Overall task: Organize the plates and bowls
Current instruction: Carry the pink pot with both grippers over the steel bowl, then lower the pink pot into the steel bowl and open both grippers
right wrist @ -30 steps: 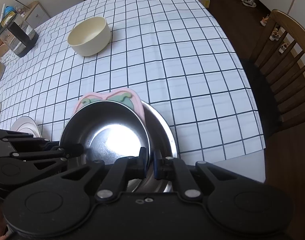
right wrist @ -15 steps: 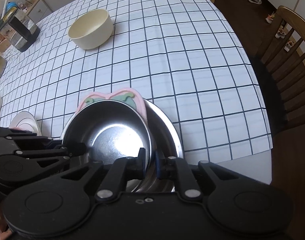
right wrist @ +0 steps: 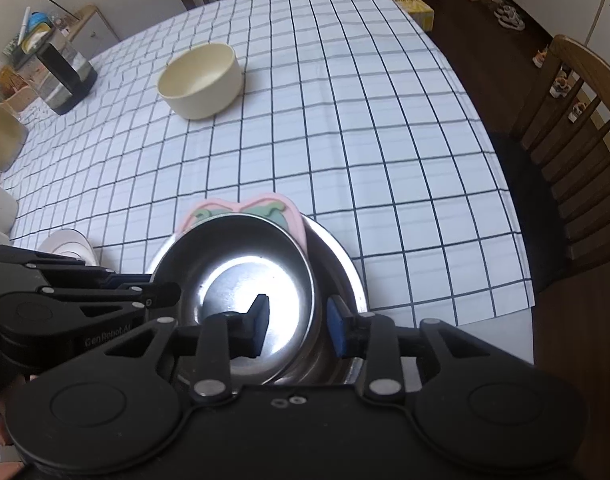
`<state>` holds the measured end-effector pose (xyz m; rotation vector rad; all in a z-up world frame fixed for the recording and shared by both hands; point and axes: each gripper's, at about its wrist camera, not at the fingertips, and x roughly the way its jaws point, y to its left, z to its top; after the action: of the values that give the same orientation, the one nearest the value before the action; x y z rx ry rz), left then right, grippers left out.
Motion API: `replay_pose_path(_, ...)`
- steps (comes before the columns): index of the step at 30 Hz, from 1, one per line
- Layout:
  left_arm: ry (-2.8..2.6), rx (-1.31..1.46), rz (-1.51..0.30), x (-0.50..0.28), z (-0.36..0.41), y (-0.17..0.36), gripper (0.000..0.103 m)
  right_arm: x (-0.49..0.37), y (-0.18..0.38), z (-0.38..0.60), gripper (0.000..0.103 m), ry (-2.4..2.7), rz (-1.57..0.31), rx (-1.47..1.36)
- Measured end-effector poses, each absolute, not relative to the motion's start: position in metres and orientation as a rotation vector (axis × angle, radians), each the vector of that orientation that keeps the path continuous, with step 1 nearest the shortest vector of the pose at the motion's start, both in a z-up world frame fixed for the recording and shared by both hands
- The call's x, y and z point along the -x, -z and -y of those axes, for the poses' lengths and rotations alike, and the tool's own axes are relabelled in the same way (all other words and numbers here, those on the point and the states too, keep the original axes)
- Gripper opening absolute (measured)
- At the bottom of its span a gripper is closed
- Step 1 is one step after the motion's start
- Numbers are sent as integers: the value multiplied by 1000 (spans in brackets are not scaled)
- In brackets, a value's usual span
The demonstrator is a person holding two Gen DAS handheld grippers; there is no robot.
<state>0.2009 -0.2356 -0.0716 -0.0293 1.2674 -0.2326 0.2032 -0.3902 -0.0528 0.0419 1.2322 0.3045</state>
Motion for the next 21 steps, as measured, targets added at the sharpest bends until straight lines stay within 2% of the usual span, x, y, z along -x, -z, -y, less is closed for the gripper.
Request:
replay_pose_path(4, 255, 43, -1228, -195, 232, 58, 15, -198, 42, 389, 34, -316, -1200, -40)
replay_pose_path(5, 261, 45, -1215, -194, 231, 54, 20, -196, 39, 388, 35, -318, -1194, -39)
replay_pose_path(7, 273, 49, -1188, -190, 230, 47, 31, -192, 35, 386, 36, -328, -1179, -42)
replay_pose_path(9, 276, 58, -1155, -185, 227, 40, 56, -188, 31, 383, 38, -337, -1167, -37)
replay_pose_path(10, 275, 63, -1136, -182, 225, 36, 61, -185, 28, 381, 40, -340, -1159, -31)
replay_pose_path(16, 263, 69, -1065, -171, 211, 17, 62, -173, 9, 371, 51, -364, -1100, -14)
replay_pose_path(19, 249, 67, -1015, -168, 200, 4, 64, -171, -4, 366, 64, -373, -1057, -5)
replay_pose_path(21, 236, 64, -978, -167, 193, -4, 72, -171, -12, 362, 69, -378, -1025, 6)
